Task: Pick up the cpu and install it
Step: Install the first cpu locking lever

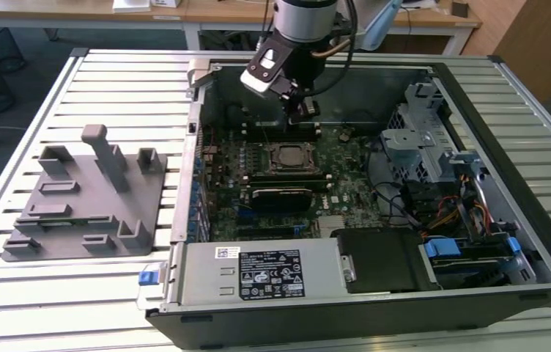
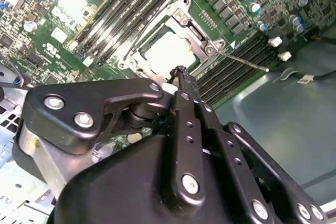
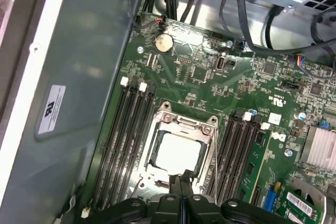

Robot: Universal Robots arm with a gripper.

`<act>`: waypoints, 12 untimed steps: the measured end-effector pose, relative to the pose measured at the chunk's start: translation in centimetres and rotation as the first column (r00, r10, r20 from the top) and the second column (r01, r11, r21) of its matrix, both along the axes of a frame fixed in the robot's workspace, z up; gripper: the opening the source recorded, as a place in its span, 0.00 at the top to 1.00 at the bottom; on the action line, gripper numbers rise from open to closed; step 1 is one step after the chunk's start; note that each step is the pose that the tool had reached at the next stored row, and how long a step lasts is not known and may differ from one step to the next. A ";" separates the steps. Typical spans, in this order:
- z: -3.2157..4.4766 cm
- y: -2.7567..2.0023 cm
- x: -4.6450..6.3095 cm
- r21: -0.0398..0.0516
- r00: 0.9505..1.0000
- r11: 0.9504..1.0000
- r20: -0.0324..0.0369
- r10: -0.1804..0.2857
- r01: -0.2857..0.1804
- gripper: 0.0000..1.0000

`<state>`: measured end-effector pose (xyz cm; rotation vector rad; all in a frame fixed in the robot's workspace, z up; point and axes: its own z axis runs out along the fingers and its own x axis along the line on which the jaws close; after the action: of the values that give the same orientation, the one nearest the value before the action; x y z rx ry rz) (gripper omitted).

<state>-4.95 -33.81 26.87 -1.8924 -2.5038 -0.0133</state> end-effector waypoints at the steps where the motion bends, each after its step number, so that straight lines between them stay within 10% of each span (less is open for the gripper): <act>1: 0.00 -0.06 0.0 0.000 1.000 1.000 0.000 0.003 -0.003 0.89; 12: -0.07 -0.23 -0.1 -0.008 0.991 0.991 -0.001 0.135 -0.135 0.89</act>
<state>-5.06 -34.04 26.80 -1.7212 -2.6295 -0.0023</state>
